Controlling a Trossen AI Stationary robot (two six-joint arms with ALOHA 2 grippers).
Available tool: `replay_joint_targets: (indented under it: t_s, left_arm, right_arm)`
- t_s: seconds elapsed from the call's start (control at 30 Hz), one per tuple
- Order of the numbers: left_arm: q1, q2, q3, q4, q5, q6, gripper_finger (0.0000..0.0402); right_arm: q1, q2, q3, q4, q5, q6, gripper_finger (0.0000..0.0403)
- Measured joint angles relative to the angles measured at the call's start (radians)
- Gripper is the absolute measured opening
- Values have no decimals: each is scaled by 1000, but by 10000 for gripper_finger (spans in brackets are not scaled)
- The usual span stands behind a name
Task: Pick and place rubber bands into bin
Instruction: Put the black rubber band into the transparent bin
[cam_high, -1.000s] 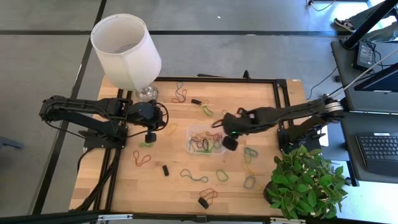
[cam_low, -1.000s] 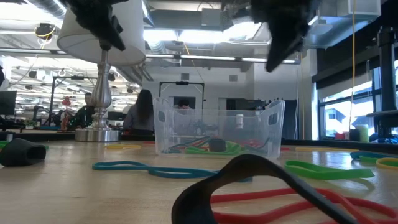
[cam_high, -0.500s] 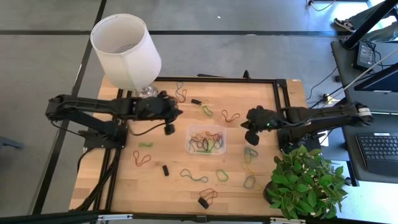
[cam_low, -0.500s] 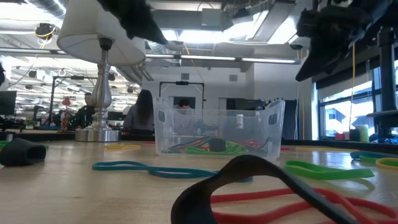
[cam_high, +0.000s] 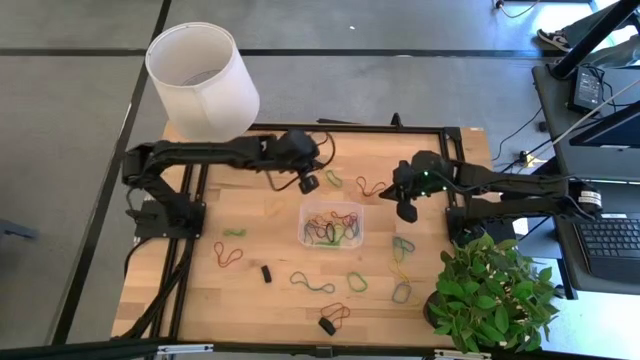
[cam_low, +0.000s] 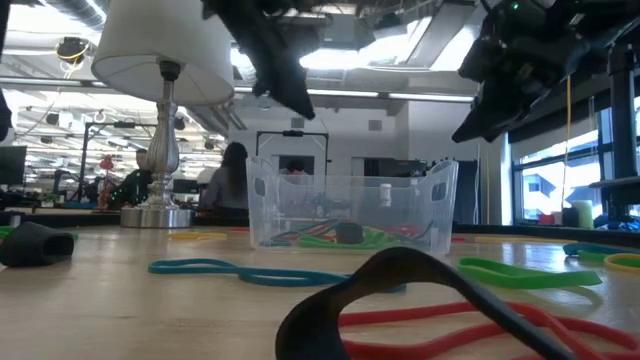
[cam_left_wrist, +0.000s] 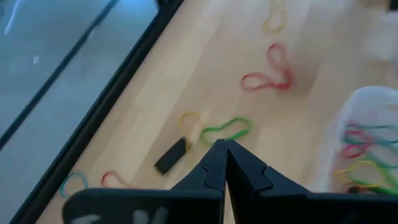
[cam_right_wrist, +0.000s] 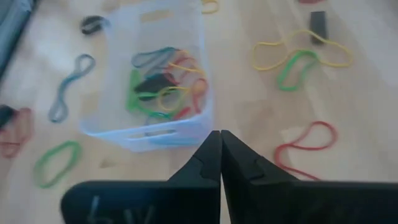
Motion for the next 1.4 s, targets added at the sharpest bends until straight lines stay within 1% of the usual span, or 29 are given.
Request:
replay_joint_targets:
  t_s: [0.1, 0.2, 0.3, 0.43, 0.57, 0.67, 0.77, 0.97, 1.07, 1.13, 1.17, 1.4]
  left_arm:
    - [50, 68, 69, -69, 3, 1, 3]
    - [105, 127, 126, -107, 19, 3, 3]
    - [156, 179, 168, -123, 43, 9, 3]
    - [217, 232, 205, -121, 50, 10, 3]
    - [284, 276, 230, -133, 110, 17, 7]
    - [316, 297, 233, -128, 126, 55, 21]
    - [329, 315, 233, -133, 139, 100, 45]
    - [326, 348, 233, -134, 149, 194, 110]
    - [325, 363, 233, -145, 251, 231, 132]
    - [324, 377, 233, -162, 307, 256, 139]
    - [319, 386, 233, -159, 316, 264, 140]
    - [300, 457, 233, -147, 323, 440, 139]
  right_arm:
    - [-24, 14, 0, -3, 43, -18, 5]
    - [-34, 20, 0, -3, 98, 47, 5]
    - [-34, 19, 0, -3, 125, 118, 6]
    - [-34, 19, 0, 8, 184, 139, 6]
    - [-34, 19, 0, 22, 243, 139, 6]
    - [-34, 19, 0, 22, 269, 139, 6]
    - [-34, 19, 0, 23, 270, 143, 6]
    - [-34, 19, 0, 20, 284, 169, 6]
    - [-34, 19, 0, 19, 285, 169, 6]
    - [-34, 19, 0, 19, 284, 172, 6]
    - [-34, 19, 0, 19, 285, 186, 6]
    - [-34, 19, 0, 18, 285, 219, 6]
